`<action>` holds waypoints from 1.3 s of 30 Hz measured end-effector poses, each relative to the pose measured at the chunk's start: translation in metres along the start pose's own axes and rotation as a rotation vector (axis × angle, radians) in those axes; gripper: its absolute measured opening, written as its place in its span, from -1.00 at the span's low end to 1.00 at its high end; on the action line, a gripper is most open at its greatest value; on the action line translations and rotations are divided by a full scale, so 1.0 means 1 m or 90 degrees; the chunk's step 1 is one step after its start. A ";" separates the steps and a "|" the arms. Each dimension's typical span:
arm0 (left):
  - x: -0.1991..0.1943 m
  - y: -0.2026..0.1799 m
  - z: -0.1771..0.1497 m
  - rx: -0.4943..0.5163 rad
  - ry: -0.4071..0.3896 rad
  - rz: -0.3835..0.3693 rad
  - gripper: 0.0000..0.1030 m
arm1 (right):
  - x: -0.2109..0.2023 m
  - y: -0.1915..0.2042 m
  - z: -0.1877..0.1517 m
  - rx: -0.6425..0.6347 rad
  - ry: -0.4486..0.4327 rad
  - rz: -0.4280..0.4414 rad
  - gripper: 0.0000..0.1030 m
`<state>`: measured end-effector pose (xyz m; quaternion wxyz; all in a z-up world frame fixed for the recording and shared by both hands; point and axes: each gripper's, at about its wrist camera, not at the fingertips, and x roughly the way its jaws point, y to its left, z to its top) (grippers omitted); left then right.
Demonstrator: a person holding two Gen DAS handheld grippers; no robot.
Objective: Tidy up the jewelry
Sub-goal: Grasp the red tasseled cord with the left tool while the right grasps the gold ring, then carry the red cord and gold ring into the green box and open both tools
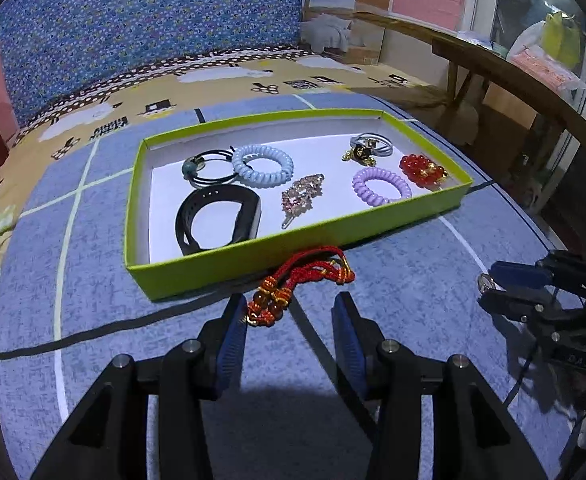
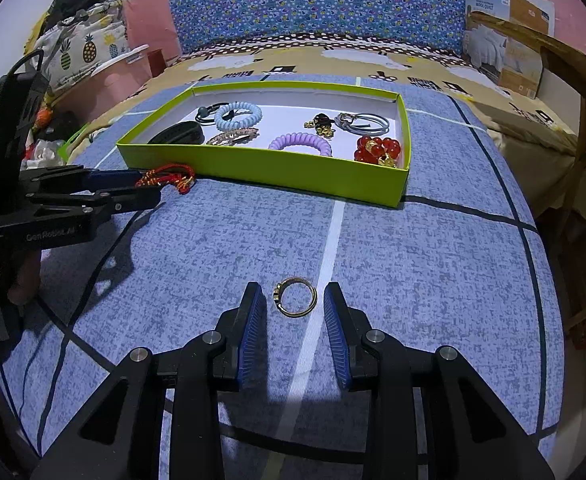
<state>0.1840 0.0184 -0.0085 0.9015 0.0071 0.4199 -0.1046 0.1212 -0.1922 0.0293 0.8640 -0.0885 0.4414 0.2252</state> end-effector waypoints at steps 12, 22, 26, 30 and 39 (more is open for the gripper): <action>0.015 -0.002 0.010 0.030 0.011 0.019 -0.44 | 0.001 0.001 0.000 -0.005 0.000 -0.006 -0.37; 0.007 -0.017 0.003 0.041 0.006 0.039 -0.72 | -0.001 0.007 -0.002 -0.017 -0.005 -0.028 -0.56; -0.001 -0.023 -0.003 0.035 -0.004 0.042 -0.72 | -0.006 0.007 -0.004 -0.012 -0.013 -0.025 -0.56; -0.012 -0.026 -0.005 0.021 -0.016 0.038 -0.72 | -0.012 0.008 -0.005 -0.006 -0.026 -0.020 -0.56; -0.039 -0.024 -0.013 -0.020 -0.052 0.022 -0.72 | -0.034 0.008 -0.003 0.013 -0.070 -0.018 -0.56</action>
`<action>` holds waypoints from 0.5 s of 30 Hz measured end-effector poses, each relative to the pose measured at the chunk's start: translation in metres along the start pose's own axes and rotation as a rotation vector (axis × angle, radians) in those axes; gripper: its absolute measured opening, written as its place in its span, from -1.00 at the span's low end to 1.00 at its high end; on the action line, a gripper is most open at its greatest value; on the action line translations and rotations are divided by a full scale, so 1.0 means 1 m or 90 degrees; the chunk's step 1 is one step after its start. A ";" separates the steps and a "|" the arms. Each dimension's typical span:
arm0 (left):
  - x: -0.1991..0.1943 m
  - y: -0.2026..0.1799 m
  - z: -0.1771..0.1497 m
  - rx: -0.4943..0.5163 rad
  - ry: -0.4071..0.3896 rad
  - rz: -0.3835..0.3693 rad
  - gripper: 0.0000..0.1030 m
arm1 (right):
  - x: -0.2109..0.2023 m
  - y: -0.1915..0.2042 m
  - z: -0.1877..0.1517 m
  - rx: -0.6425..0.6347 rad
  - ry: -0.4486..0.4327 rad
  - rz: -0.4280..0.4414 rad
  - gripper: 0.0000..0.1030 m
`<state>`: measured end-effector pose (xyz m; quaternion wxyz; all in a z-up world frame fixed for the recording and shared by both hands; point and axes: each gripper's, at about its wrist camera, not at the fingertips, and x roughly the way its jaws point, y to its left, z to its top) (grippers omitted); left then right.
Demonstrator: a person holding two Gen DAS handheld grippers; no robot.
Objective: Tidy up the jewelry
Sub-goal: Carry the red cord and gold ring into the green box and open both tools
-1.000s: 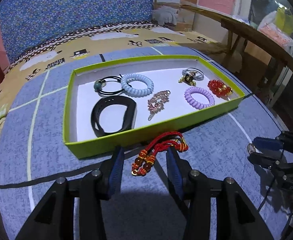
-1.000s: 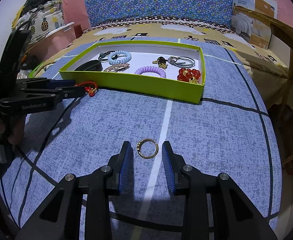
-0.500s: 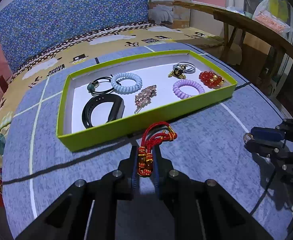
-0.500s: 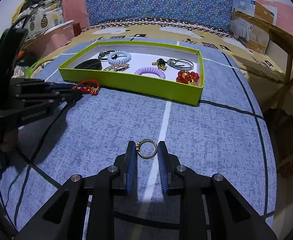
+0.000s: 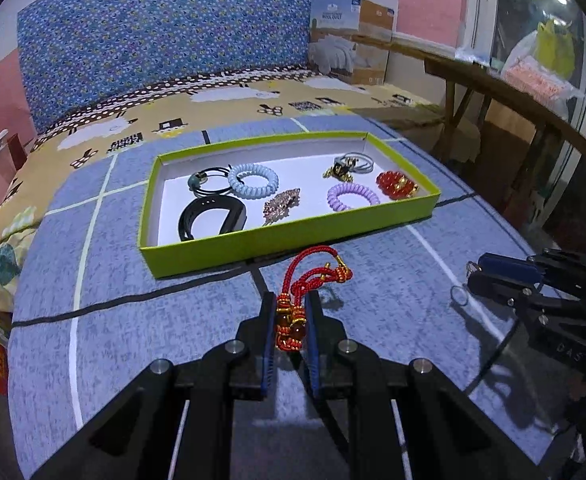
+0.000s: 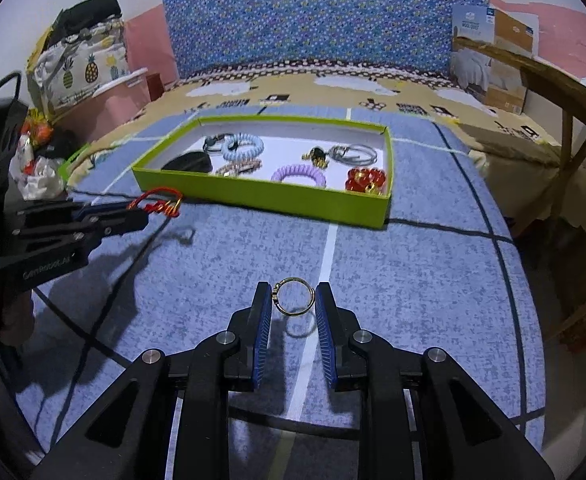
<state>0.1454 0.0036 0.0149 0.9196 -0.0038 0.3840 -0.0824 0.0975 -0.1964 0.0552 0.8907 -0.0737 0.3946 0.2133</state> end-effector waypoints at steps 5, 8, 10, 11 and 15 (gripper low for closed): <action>-0.009 0.005 0.005 -0.014 -0.017 0.000 -0.72 | -0.009 -0.005 0.010 0.021 -0.024 0.006 -0.56; -0.011 0.009 0.011 -0.021 -0.026 0.001 -0.72 | -0.010 -0.006 0.017 0.025 -0.030 0.009 -0.56; -0.012 0.012 0.015 -0.024 -0.030 0.003 -0.72 | -0.010 -0.006 0.023 0.023 -0.034 0.009 -0.56; -0.011 0.013 0.018 -0.024 -0.032 0.005 -0.72 | -0.010 -0.007 0.025 0.022 -0.036 0.009 -0.56; -0.008 0.018 0.029 -0.024 -0.039 0.011 -0.72 | -0.009 -0.008 0.037 0.019 -0.043 0.011 -0.56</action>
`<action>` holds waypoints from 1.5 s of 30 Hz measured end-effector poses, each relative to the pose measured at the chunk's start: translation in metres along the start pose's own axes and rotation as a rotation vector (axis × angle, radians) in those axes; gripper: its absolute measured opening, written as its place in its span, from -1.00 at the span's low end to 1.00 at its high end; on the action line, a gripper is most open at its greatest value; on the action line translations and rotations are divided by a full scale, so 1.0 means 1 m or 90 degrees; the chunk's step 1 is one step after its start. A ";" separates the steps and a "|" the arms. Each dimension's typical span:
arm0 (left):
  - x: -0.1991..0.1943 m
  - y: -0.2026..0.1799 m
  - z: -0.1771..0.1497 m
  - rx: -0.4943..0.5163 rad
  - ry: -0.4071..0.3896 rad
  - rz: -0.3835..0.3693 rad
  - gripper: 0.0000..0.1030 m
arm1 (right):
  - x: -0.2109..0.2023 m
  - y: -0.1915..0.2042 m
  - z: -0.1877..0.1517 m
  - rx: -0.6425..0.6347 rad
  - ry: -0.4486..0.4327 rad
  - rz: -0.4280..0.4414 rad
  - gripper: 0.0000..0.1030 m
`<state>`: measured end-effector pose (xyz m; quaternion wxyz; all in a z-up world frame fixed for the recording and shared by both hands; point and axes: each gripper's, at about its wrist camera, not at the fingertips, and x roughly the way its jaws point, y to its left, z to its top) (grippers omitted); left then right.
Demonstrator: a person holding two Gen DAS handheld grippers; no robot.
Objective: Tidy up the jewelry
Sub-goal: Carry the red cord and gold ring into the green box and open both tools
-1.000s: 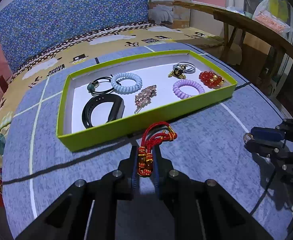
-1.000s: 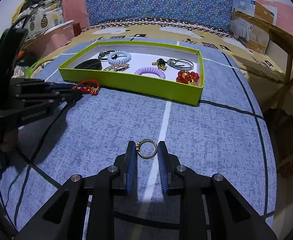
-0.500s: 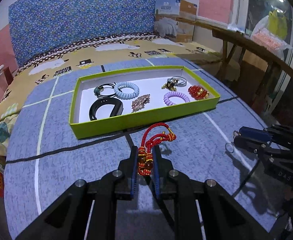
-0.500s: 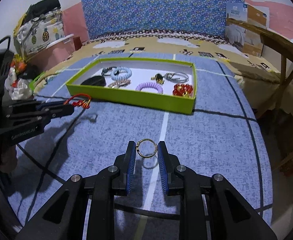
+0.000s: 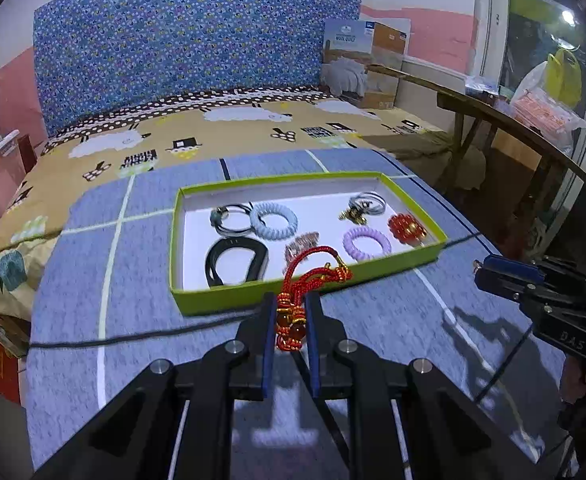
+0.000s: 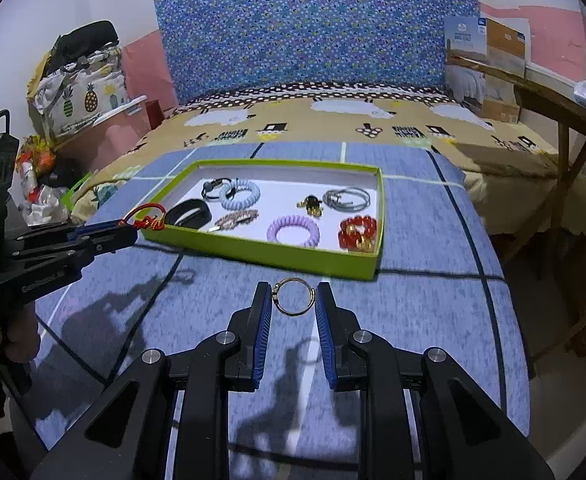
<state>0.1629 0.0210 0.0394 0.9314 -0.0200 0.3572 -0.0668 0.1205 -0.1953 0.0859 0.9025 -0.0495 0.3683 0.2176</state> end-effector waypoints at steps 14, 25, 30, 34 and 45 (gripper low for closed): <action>0.034 0.038 0.035 -0.013 0.005 0.043 -0.72 | 0.037 -0.004 0.042 -0.001 0.001 0.022 -0.55; 0.077 0.053 0.056 -0.004 0.036 0.064 -0.72 | 0.096 0.003 0.073 -0.028 0.035 0.028 -0.55; 0.094 0.060 0.061 -0.005 0.054 0.076 -0.72 | 0.124 0.002 0.078 -0.024 0.061 0.031 -0.55; 0.104 0.064 0.062 -0.004 0.067 0.083 -0.72 | 0.139 0.001 0.077 -0.021 0.075 0.031 -0.55; 0.121 0.062 0.058 0.002 0.090 0.093 -0.70 | 0.160 0.000 0.076 -0.024 0.102 0.032 -0.55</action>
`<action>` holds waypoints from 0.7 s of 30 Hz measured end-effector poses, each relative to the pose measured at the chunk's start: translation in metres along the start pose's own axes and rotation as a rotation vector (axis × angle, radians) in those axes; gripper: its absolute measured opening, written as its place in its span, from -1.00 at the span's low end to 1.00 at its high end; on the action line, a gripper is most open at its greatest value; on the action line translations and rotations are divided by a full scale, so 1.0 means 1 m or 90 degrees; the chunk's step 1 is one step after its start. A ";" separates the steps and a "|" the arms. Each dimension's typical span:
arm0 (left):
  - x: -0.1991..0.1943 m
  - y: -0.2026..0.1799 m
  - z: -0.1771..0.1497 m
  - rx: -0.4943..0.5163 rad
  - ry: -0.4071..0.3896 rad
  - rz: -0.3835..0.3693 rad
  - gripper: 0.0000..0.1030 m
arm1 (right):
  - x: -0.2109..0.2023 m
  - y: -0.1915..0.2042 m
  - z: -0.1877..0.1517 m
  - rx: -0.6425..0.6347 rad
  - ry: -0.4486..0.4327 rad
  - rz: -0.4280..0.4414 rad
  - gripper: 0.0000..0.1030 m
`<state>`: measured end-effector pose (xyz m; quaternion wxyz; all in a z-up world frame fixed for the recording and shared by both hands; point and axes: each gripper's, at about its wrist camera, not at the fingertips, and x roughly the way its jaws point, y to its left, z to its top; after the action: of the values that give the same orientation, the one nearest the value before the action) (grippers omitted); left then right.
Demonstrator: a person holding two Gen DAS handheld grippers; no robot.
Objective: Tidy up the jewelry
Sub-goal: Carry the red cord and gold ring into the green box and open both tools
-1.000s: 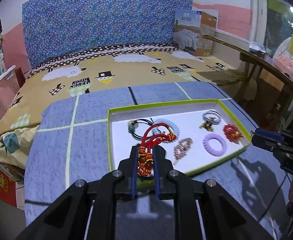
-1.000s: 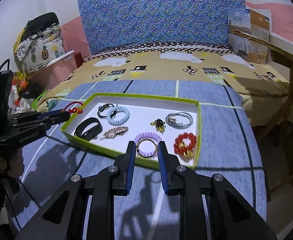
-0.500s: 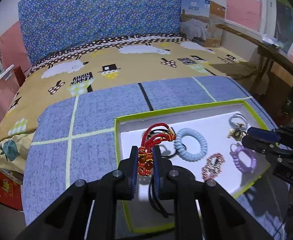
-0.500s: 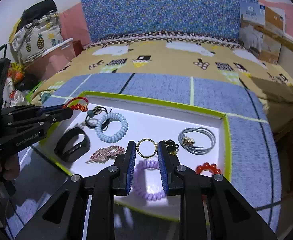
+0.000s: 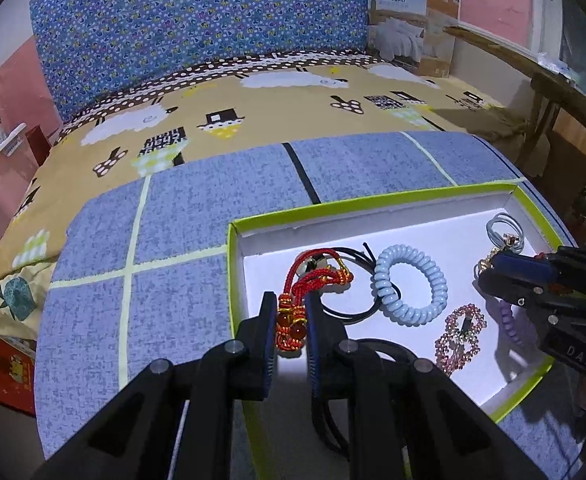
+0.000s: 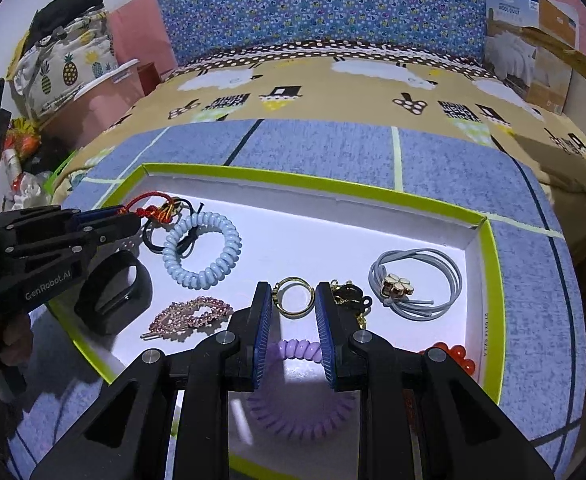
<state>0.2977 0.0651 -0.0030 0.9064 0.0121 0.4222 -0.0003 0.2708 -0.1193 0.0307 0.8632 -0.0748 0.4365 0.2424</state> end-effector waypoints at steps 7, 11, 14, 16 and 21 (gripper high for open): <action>-0.002 -0.003 -0.002 -0.001 -0.003 -0.012 -0.51 | 0.001 0.002 0.001 -0.014 0.006 0.000 -0.55; -0.003 -0.003 -0.003 -0.001 -0.007 -0.015 -0.44 | 0.000 0.004 0.000 -0.019 0.007 -0.007 -0.46; -0.005 -0.002 -0.004 -0.009 -0.009 -0.022 -0.44 | -0.003 0.005 -0.002 -0.020 0.001 -0.004 -0.42; -0.008 0.000 -0.005 -0.019 -0.012 -0.029 -0.44 | -0.007 0.007 -0.002 -0.022 -0.003 -0.005 -0.41; -0.025 0.005 -0.009 -0.039 -0.036 -0.027 -0.43 | -0.027 0.009 -0.006 -0.021 -0.029 -0.005 -0.41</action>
<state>0.2747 0.0701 0.0103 0.9178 -0.0251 0.3961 -0.0070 0.2487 -0.1227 0.0491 0.8725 -0.0852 0.4122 0.2481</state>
